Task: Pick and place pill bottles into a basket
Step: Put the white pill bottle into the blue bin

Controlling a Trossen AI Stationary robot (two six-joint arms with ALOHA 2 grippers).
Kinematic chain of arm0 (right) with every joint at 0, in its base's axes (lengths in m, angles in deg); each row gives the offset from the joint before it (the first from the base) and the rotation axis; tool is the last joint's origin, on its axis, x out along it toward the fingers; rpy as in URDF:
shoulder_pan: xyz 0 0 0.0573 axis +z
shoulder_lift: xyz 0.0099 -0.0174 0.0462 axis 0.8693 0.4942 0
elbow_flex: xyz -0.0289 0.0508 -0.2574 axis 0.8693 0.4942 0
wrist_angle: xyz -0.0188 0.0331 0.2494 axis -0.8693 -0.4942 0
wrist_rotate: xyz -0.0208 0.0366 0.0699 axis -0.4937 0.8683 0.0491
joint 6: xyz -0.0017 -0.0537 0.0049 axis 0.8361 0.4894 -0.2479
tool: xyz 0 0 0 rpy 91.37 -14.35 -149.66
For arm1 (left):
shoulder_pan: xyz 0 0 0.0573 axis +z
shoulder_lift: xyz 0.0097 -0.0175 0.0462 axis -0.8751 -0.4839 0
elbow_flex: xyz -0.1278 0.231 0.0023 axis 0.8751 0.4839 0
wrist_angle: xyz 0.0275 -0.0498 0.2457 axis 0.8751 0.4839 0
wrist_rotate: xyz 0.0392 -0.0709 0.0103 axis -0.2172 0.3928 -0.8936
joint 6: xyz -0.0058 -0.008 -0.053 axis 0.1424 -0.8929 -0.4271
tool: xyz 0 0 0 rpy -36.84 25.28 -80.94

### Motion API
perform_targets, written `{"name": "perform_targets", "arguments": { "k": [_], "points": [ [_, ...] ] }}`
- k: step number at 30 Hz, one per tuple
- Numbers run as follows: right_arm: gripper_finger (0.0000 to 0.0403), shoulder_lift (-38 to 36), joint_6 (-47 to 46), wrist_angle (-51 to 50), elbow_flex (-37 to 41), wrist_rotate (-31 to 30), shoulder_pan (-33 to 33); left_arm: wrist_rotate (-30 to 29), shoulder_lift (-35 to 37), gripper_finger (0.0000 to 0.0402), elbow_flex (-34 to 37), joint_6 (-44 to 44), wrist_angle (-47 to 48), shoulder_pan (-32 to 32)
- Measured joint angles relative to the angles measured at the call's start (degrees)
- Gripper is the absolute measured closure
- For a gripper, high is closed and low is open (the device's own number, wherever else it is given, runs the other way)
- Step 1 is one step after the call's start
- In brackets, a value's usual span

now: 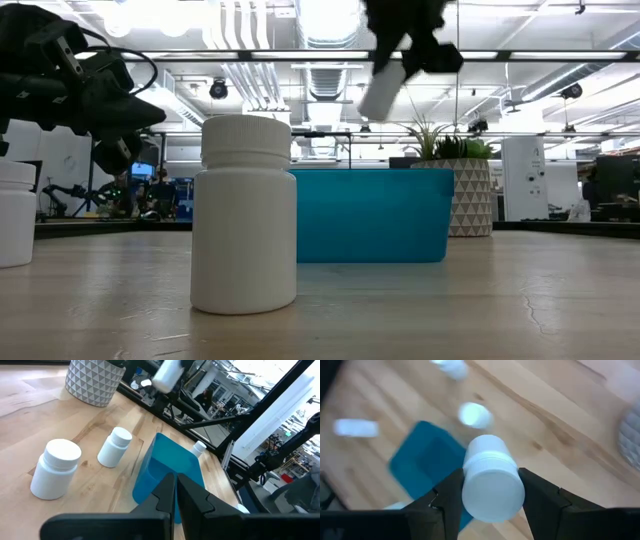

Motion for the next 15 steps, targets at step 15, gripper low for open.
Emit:
{"name": "perform_targets", "arguments": {
  "k": [15],
  "points": [
    [0.0244,13.02,6.33,-8.23,-14.0,-1.42,9.45,-0.02,0.02,0.0402,0.0,-1.58,0.03,-0.01]
  ]
}}
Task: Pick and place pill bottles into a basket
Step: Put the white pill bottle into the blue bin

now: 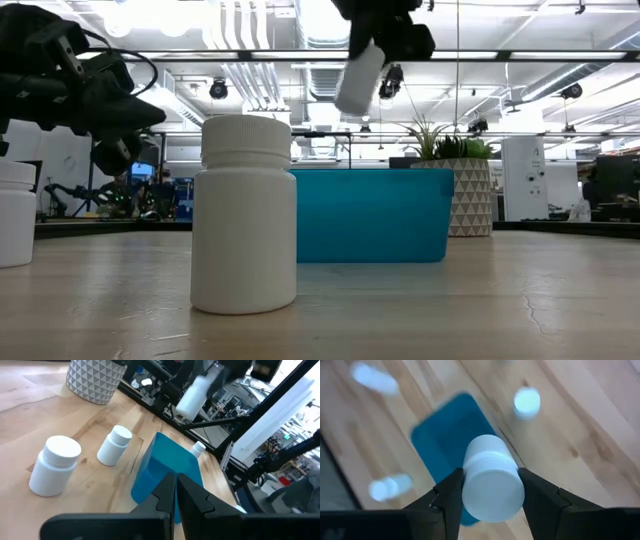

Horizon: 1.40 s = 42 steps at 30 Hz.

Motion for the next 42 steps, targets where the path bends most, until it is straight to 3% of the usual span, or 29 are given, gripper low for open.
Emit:
{"name": "perform_targets", "arguments": {
  "k": [16,32,42],
  "points": [
    [0.0238,14.5,5.73,-6.91,-6.87,0.03,5.37,0.05,-0.04,0.0402,0.0,-1.46,-0.04,-0.03],
    [0.0237,9.87,5.4,3.01,6.67,-0.11,4.34,0.14,-0.04,0.0402,0.0,-1.48,0.0,-0.03],
    [0.0239,9.73,5.26,4.47,9.85,1.34,2.84,0.13,-0.42,0.0402,0.0,-1.5,0.01,-0.03]
  ]
}}
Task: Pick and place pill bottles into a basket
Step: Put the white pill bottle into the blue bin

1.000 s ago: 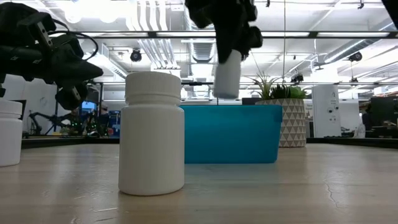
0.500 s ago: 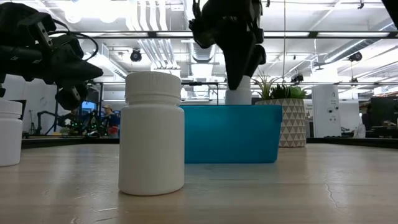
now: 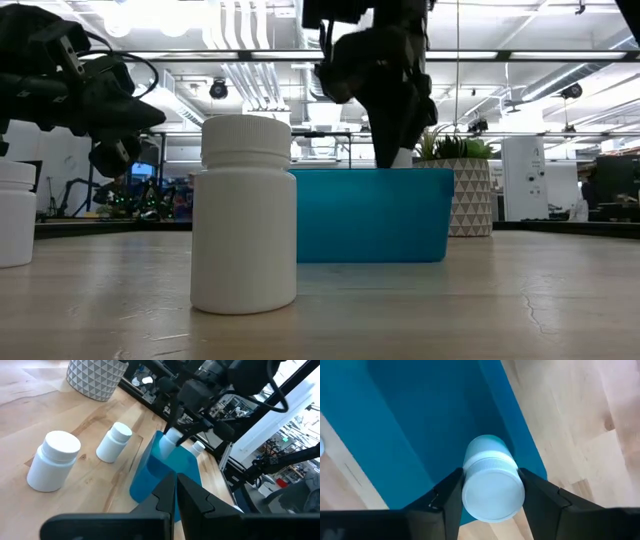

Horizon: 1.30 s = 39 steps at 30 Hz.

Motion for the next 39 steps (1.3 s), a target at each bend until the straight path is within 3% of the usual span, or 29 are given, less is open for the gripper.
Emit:
{"name": "perform_targets", "arguments": {
  "k": [39],
  "points": [
    [0.0235,0.28,0.26,2.83,1.99,-1.21,-0.55,-0.07,-0.31,0.0402,0.0,-0.01,-0.02,0.02]
  ]
}}
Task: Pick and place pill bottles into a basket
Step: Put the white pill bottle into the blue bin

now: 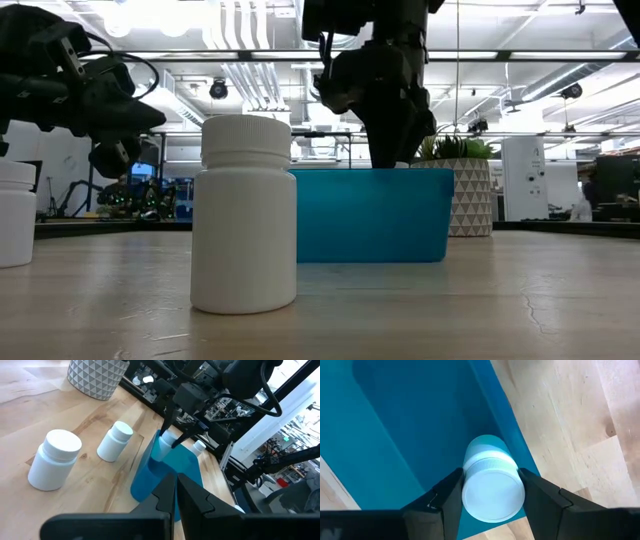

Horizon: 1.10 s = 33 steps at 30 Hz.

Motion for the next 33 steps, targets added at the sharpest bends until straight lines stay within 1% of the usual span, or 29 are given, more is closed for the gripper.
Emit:
{"name": "perform_targets", "arguments": {
  "k": [5,17,24,33],
  "points": [
    [0.0231,0.02,0.6,-0.13,0.21,0.0,0.02,0.0,-0.01,0.0402,0.0,-0.02,0.0,0.0],
    [0.0204,0.06,0.96,0.0,0.85,0.0,0.0,0.0,-0.02,0.0402,0.0,-0.04,0.0,0.0],
    [0.0188,0.06,-0.81,-0.18,0.55,0.33,0.0,0.01,-0.02,0.0402,0.0,-0.04,0.0,0.0],
    [0.0168,-3.76,-4.59,-1.27,-0.81,-0.21,-0.41,0.07,-0.01,0.0402,0.0,-0.52,-0.01,0.0]
  ]
}}
